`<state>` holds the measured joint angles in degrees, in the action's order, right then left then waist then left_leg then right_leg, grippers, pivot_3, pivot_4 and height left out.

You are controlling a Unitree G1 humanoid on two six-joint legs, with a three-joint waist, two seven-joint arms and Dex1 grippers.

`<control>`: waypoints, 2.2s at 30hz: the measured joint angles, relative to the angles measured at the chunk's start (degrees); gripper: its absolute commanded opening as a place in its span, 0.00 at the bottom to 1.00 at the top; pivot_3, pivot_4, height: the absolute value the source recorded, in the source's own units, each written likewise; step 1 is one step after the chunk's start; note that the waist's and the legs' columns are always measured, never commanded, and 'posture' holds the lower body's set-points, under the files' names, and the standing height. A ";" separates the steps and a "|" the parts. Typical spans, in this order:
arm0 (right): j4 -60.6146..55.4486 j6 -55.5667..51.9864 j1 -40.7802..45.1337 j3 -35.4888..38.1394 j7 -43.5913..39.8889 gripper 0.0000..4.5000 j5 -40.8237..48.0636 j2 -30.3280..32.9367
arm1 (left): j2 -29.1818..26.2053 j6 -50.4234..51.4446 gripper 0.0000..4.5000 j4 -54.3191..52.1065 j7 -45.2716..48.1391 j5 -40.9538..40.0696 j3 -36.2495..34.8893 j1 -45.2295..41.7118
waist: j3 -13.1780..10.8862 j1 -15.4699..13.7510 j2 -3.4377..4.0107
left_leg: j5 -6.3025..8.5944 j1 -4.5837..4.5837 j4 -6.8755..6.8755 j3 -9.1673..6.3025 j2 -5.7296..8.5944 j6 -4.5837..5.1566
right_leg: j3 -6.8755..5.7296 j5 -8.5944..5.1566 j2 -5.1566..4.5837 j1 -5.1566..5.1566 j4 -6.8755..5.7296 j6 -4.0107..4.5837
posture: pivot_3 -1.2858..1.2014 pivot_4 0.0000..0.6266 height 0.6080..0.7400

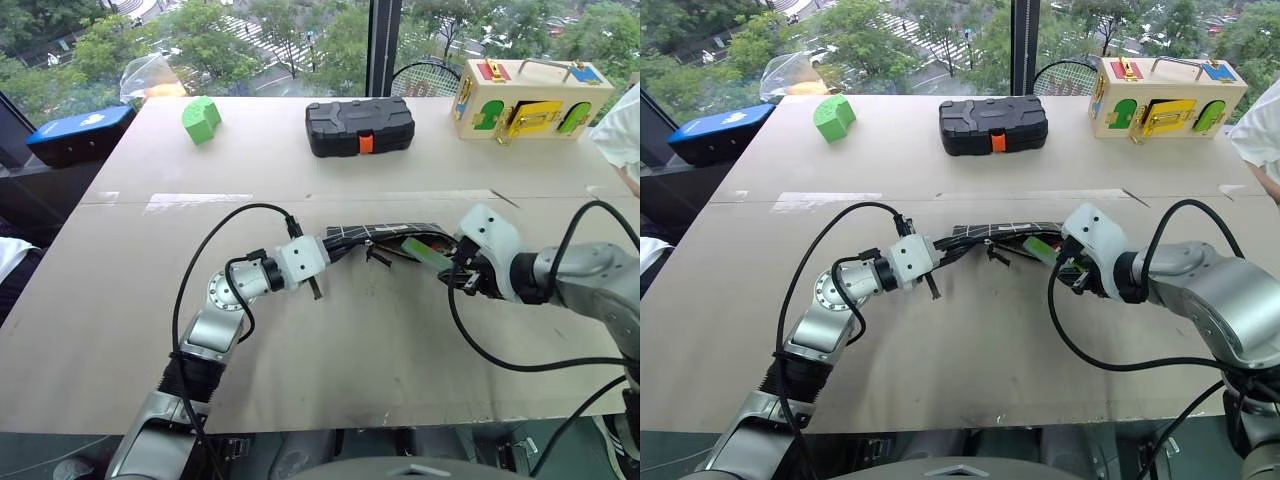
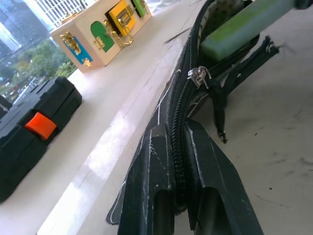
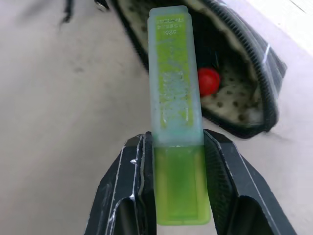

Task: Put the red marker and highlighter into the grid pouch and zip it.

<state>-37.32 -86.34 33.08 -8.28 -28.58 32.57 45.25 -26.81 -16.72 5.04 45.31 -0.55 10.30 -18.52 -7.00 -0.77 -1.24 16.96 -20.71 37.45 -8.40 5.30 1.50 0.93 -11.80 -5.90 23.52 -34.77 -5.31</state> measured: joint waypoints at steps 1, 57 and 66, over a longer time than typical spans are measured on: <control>1.15 1.04 0.82 -1.30 -0.10 0.16 -0.47 -0.07 | 0.00 -0.16 0.00 -0.07 0.00 0.27 0.32 0.26 | 0.00 0.01 0.00 | 0.00 0.00 0.00 -0.01 0.00 0.00 | -0.01 0.00 0.00 0.00 0.00 0.00 | 0.52 0.24 1.00; -3.64 -5.76 -5.44 19.16 16.54 0.81 8.05 -41.15 | 3.49 26.43 0.00 -10.05 -2.79 -9.26 -2.98 -2.98 | 0.03 1.45 0.10 | -0.01 0.07 -0.02 0.04 0.00 -0.01 | 0.10 0.00 0.08 0.09 -0.17 0.01 | 0.52 0.24 1.00; 0.95 1.33 -7.29 15.53 20.17 0.81 3.37 -45.13 | 3.39 26.85 0.00 -10.08 -2.66 -9.26 -3.00 -2.97 | 0.03 1.50 0.12 | -0.01 0.06 -0.03 0.01 0.01 -0.02 | 0.08 0.00 0.09 0.10 -0.14 0.01 | 0.52 0.24 1.00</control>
<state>-36.37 -85.01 25.78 7.25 -8.40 35.94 0.12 -23.42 10.13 -5.04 42.66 -9.81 7.30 -21.50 -6.97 0.73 -1.12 16.95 -20.65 37.42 -8.38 5.31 1.48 1.01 -11.80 -5.81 23.62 -34.91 -5.30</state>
